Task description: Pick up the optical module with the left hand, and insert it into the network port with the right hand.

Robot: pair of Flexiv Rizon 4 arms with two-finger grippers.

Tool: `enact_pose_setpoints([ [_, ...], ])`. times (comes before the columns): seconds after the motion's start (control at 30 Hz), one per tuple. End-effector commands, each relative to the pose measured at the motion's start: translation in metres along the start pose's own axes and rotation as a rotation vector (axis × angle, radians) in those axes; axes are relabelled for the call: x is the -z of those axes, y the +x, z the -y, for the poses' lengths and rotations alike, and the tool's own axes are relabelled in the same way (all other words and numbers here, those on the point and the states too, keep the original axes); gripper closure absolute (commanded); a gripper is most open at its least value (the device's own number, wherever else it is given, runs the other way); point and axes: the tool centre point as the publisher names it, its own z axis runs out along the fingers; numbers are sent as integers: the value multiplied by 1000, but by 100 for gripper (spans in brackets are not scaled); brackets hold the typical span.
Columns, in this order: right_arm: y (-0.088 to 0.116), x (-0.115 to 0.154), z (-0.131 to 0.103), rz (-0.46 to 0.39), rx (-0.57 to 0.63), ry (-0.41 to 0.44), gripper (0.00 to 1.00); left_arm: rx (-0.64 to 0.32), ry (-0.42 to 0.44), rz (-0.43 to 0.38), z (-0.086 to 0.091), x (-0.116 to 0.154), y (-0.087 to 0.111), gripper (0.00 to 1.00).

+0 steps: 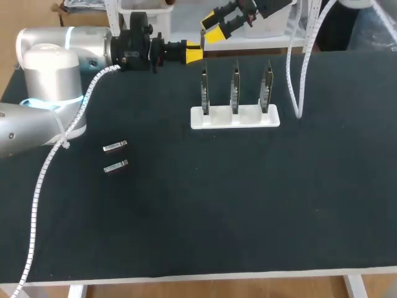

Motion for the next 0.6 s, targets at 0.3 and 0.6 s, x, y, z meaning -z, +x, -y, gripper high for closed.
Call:
enact_pose_setpoints([
  [0.3,-4,-2,11,-11,-5,-57,0,-1,1,1,-1,0,0,100],
  [0.6,-4,-3,11,-21,-6,-64,0,-1,1,1,-1,0,0,100],
])
